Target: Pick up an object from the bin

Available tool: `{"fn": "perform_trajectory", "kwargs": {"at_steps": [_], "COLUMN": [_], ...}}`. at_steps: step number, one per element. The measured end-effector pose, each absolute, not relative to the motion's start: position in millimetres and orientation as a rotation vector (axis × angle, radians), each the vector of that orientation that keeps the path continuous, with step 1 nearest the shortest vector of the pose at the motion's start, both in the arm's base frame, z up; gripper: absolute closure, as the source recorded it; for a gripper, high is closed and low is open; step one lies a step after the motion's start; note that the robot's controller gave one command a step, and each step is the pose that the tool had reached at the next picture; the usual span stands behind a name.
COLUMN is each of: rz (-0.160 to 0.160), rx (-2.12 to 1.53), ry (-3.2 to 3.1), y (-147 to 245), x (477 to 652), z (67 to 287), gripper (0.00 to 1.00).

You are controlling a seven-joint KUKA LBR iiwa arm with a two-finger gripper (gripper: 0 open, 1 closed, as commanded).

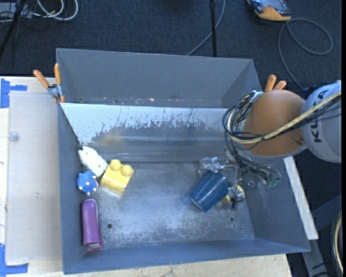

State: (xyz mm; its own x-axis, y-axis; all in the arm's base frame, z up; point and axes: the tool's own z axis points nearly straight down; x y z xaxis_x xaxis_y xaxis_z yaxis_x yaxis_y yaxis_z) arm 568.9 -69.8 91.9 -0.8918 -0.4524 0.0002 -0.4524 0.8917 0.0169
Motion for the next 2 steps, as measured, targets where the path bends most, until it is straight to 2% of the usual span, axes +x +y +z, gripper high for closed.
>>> {"fn": "perform_trajectory", "kwargs": {"at_steps": [1,2], "rz": [-0.022,-0.022], "rx": [0.533,0.528], "ry": [-3.098,-3.098], "y": [-57.2,-57.4], "x": [548.0,548.0], "z": [70.1,70.1], "gripper": [1.00,1.00]}}
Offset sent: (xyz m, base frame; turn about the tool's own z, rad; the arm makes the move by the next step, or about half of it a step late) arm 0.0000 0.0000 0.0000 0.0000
